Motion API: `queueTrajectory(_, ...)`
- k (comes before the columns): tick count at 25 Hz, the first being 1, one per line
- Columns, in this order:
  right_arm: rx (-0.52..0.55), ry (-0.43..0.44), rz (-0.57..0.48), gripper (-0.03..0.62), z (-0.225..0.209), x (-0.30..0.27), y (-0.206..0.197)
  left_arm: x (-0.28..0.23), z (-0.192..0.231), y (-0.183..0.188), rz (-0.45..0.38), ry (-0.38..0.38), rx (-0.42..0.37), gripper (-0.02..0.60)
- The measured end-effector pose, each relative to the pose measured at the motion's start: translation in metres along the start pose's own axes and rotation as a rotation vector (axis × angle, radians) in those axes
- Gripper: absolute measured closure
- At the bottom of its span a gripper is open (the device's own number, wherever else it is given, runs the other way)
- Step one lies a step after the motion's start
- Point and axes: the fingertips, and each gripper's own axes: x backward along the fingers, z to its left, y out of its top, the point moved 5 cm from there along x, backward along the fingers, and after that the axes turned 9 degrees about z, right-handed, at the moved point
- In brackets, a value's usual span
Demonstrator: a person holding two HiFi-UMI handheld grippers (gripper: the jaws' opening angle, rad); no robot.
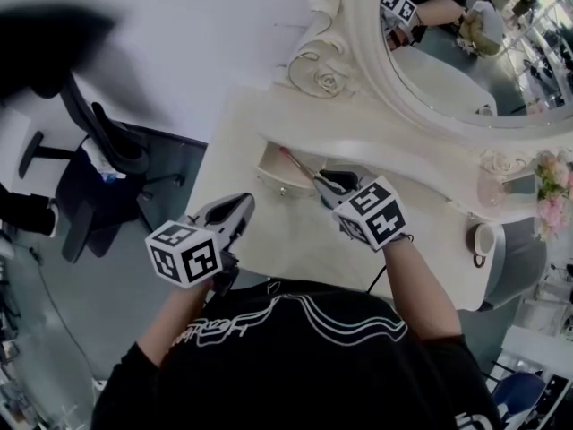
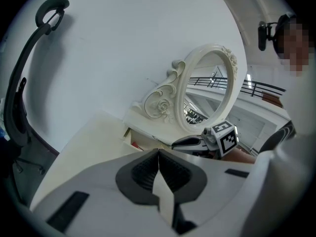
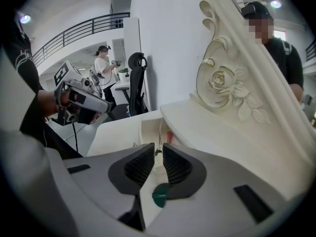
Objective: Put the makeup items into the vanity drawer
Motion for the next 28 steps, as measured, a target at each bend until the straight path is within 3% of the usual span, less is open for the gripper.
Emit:
queueTrajectory(11,-0.081,0.057,0.026,0.52,-0.012,-0.037,0.004,-0.004,0.014,-0.001,0.003,0.016,0.033,0.56)
queueTrajectory(18,-0.143,0.088,-0.023,0.517,-0.013,-0.034,0.006,-0.006,0.016,0.002,0.004,0.017,0.033,0.56)
queueTrajectory(21,-0.131,0.091,-0.05,0.439,-0.011,-0.026,0.007,-0.007,0.015,0.002,0.005,0.013,0.028,0.56)
queueTrajectory(28,-0.098,0.063,-0.103,0.386,-0.006,0.005,-0.001,-0.006,0.01,0.0,0.013,0.002,0.016,0.56)
